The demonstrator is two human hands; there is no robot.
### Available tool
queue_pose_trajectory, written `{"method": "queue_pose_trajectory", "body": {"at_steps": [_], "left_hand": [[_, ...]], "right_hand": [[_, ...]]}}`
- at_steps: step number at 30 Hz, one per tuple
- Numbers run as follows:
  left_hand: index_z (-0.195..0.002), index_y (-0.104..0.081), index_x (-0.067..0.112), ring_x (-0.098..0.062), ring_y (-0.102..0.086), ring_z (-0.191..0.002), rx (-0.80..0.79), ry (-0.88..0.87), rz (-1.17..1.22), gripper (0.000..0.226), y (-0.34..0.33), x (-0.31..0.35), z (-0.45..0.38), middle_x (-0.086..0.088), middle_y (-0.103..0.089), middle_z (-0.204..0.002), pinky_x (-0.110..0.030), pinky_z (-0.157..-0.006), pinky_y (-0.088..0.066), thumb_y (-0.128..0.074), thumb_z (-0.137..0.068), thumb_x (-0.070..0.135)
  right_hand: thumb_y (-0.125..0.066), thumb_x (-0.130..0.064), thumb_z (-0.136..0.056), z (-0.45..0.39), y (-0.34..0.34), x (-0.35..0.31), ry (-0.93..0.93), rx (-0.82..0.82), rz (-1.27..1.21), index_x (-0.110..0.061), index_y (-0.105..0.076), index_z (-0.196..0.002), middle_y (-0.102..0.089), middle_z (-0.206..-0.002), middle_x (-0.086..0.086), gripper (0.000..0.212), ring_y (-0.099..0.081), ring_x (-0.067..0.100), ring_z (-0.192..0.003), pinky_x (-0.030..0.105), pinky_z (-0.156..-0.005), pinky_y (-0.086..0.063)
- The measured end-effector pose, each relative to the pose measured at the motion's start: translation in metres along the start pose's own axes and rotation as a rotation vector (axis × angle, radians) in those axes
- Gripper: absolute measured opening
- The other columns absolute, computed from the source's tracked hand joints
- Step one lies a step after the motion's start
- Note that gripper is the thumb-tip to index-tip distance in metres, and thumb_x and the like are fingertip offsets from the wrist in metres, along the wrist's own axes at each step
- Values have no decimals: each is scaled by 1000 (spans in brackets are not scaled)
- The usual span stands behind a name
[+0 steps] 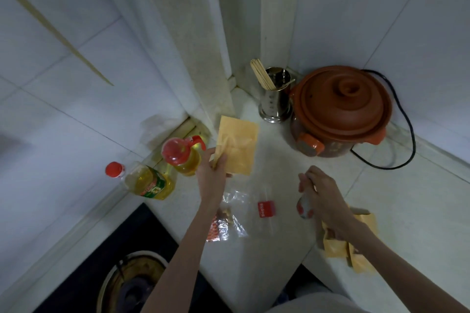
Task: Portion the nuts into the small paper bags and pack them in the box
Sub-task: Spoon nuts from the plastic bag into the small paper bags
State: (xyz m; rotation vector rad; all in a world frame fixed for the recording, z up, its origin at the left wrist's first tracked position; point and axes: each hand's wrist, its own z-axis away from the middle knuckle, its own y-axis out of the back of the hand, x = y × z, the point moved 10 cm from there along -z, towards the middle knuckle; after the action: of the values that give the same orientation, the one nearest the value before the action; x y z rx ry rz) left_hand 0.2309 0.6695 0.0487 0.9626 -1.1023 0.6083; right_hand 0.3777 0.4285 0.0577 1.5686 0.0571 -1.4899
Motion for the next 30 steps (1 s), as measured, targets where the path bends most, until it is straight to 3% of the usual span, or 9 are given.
{"method": "queue_pose_trajectory", "body": {"at_steps": [3,5,8,11,15,20,25,28,30], "left_hand": [[-123,-53,8,-11,-69,-86,-44,60,224,27,2,17,15,1,-66,-98,-26,-65,-60,-56,-96,4],[-126,-52,11,-7,-71,-84,-78,48,289,32,2,31,24,8,-69,-94,-25,-68,-59,-56,-95,1],[-116,-52,27,-3,-71,-72,-100,16,280,35,6,56,40,22,-69,-77,-15,-58,-54,-62,-92,5],[-107,-56,39,0,-65,-60,-134,-81,173,34,8,89,55,21,-71,-68,-10,-51,-46,-65,-90,11],[-110,-63,36,-2,-58,-50,-206,-193,157,33,10,132,73,13,-73,-69,-11,-47,-42,-66,-87,12],[-104,-63,41,-1,-71,-70,-306,-312,183,29,16,176,92,15,-74,-73,-8,-59,-47,-68,-89,17],[-108,-72,34,-18,-69,-104,-499,-235,451,20,14,184,108,-3,-74,-106,-27,-81,-57,-62,-91,30],[-121,-67,24,-22,-63,-116,-554,-383,407,26,14,196,122,-5,-69,-119,-31,-95,-51,-54,-99,24],[-123,-67,26,-19,-64,-115,-507,-460,375,28,18,205,126,-1,-70,-119,-27,-93,-52,-53,-99,20]], "right_hand": [[-41,-25,-100,6,10,-37,88,-1,30,-6,-48,-68,-50,-58,7,38,-49,18,-47,38,-51,-44],[-40,-27,-100,11,19,-62,136,22,65,-7,-47,-67,-49,-55,9,39,-49,16,-49,35,-54,-41],[-42,-26,-99,23,34,-107,271,64,102,-12,-50,-75,-48,-56,1,29,-51,11,-57,19,-51,-35],[-47,-21,-96,40,38,-155,439,52,211,-14,-54,-86,-56,-69,-1,15,-57,22,-66,37,-59,-44],[-56,-22,-90,55,42,-201,555,85,342,-14,-57,-94,-55,-86,-1,10,-59,29,-77,42,-63,-47],[-53,-26,-93,60,43,-223,563,84,273,-11,-55,-87,-57,-86,2,16,-56,24,-76,34,-62,-42],[-56,-19,-92,57,56,-226,496,97,106,-10,-53,-78,-54,-68,0,17,-50,13,-61,27,-57,-38],[-59,-16,-91,51,67,-224,390,68,-87,-19,-53,-71,-54,-56,-7,21,-48,4,-53,20,-54,-38],[-60,-16,-90,52,70,-226,372,50,-136,-21,-54,-70,-53,-56,-6,21,-47,0,-53,16,-54,-37]]}}
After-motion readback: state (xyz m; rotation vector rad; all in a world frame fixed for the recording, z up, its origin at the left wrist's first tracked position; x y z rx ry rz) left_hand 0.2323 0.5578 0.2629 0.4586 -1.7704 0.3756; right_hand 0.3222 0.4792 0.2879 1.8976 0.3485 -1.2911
